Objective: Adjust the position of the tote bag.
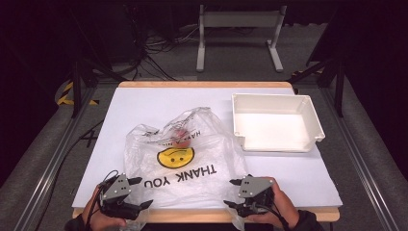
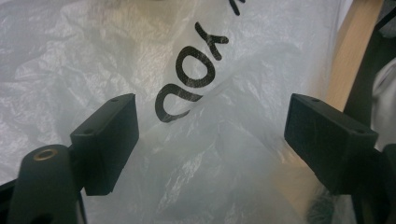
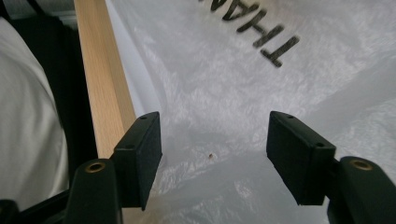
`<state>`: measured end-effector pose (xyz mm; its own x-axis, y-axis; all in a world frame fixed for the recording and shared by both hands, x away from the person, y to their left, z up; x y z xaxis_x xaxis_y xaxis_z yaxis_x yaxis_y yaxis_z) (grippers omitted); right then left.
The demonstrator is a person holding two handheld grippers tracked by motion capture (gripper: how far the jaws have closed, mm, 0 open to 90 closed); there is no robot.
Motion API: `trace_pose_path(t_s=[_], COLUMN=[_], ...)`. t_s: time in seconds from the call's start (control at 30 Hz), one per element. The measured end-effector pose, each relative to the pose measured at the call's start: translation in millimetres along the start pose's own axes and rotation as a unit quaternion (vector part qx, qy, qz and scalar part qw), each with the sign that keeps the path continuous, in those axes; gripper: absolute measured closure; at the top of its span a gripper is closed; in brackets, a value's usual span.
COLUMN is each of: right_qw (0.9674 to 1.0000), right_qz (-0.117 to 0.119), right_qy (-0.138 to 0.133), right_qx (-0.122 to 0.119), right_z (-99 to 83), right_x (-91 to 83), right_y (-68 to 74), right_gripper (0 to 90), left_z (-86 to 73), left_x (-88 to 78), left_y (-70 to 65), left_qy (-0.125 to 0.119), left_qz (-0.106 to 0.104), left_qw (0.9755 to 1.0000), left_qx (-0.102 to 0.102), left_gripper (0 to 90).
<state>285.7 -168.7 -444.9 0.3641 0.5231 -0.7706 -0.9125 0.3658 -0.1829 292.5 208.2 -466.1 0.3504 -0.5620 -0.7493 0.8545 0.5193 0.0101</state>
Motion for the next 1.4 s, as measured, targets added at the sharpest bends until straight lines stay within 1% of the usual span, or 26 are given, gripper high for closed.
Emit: trace_pose_path(t_s=[0.07,0.13,0.17,0.2,0.27,0.3,0.33,0.37,0.43,0.47,0.53,0.57,0.6,0.63,0.67,0.7,0.77,0.87,1.0,1.03,1.1,1.13,1.17,1.23,1.27,1.4], right_qw=[0.9999,0.9998,0.9996,0.9996,0.9995,0.9994,0.9993,0.9992,0.9991,0.999,0.9991,0.9991,0.9991,0.9991,0.9992,0.9993,0.9994,0.999,0.9978,0.9972,0.9962,0.9954,0.9948,0.9936,0.9933,0.9904], right_qz=[-0.003,0.0,0.001,0.001,0.005,0.005,0.003,0.006,0.004,0.001,-0.001,-0.007,-0.007,-0.011,-0.012,-0.014,-0.017,-0.027,-0.045,-0.052,-0.059,-0.07,-0.075,-0.084,-0.087,-0.112], right_qy=[0.015,0.019,0.026,0.026,0.025,0.027,0.026,0.027,0.027,0.028,0.027,0.028,0.028,0.03,0.027,0.021,0.011,-0.006,-0.028,-0.035,-0.046,-0.051,-0.055,-0.065,-0.067,-0.077], right_qx=[-0.004,0.008,0.013,0.013,0.018,0.022,0.025,0.027,0.033,0.034,0.034,0.031,0.031,0.027,0.027,0.028,0.029,0.034,0.04,0.041,0.043,0.042,0.041,0.038,0.037,0.026], right_z=[-2.9,-6.5,-9.2,-9.2,-11.6,-12.2,-13.0,-13.7,-15.0,-15.4,-15.9,-15.9,-15.9,-15.9,-15.7,-15.1,-13.5,-10.1,-3.3,-0.7,4.9,8.7,11.7,17.6,19.8,34.4], right_x=[7.0,12.2,14.8,14.8,16.3,16.0,15.8,15.3,14.4,13.9,13.9,14.2,14.2,14.4,14.3,13.6,10.4,4.7,-3.3,-5.2,-9.1,-11.1,-12.6,-15.4,-16.4,-19.8], right_y=[-0.4,-3.3,-5.8,-5.8,-8.2,-9.5,-10.9,-12.0,-13.7,-14.6,-15.4,-16.0,-16.0,-16.2,-16.5,-16.7,-17.9,-19.7,-25.1,-27.0,-31.1,-33.3,-34.9,-37.4,-38.4,-46.6], right_gripper=[35.4,36.7,37.7,37.7,40.5,41.3,44.0,49.9,58.6,65.6,73.2,83.5,83.5,86.1,89.0,90.0,90.0,90.0,90.0,90.0,90.0,90.0,90.0,90.0,90.0,90.0], left_z=[-4.0,-6.1,-7.0,-7.0,-7.7,-8.2,-9.1,-9.8,-10.6,-10.6,-10.4,-10.1,-10.1,-9.9,-9.9,-9.5,-7.9,-3.5,-0.2,0.7,3.2,4.4,5.5,9.4,12.3,20.0], left_x=[3.9,4.9,4.9,4.9,4.5,4.9,5.1,5.4,4.7,3.8,2.1,0.3,0.3,-0.3,-0.9,-1.8,-3.8,-10.5,-18.1,-19.5,-23.2,-25.2,-27.2,-32.7,-35.6,-43.2], left_y=[5.1,8.3,10.0,10.0,11.4,12.1,13.2,14.5,17.2,18.2,19.1,18.9,18.9,18.5,17.9,17.5,17.3,17.5,20.6,22.0,25.4,26.7,27.5,30.1,31.7,34.0], left_qy=[0.016,0.019,0.022,0.022,0.022,0.024,0.029,0.03,0.028,0.025,0.023,0.019,0.019,0.021,0.02,0.018,0.011,-0.011,-0.032,-0.039,-0.047,-0.055,-0.059,-0.068,-0.073,-0.08], left_qz=[0.001,-0.003,0.0,0.0,0.012,0.014,0.018,0.024,0.023,0.024,0.023,0.03,0.03,0.032,0.033,0.037,0.04,0.041,0.045,0.048,0.055,0.059,0.06,0.072,0.082,0.1], left_qw=[0.9999,0.9998,0.9997,0.9997,0.9997,0.9996,0.9994,0.9993,0.9994,0.9994,0.9995,0.9994,0.9994,0.9992,0.9992,0.999,0.999,0.999,0.9984,0.9981,0.9974,0.9967,0.9965,0.995,0.9939,0.9917], left_qx=[-0.003,-0.005,-0.006,-0.006,-0.001,-0.001,0.0,0.0,-0.004,-0.004,-0.003,0.004,0.004,0.006,0.012,0.015,0.018,0.015,0.009,0.002,-0.004,-0.007,-0.009,-0.01,-0.011,-0.001], left_gripper=[20.5,22.0,22.0,22.4,23.6,23.6,24.3,25.6,28.3,31.3,38.7,50.7,56.5,56.5,60.7,67.7,76.7,81.4,81.2,79.9,77.1,73.0,73.6,74.6,75.9,80.9])
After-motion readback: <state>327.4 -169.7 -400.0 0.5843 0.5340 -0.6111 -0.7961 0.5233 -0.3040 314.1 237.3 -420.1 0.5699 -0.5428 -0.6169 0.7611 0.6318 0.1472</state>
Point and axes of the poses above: each handheld gripper's, and its own axes: x roughly forward along the jaws, z roughly out of its top, y roughly to its left, the point moved 3 cm from there along x, roughly forward along the jaws, and after that the axes turned 7 degrees about y, right-handed, at the moved point
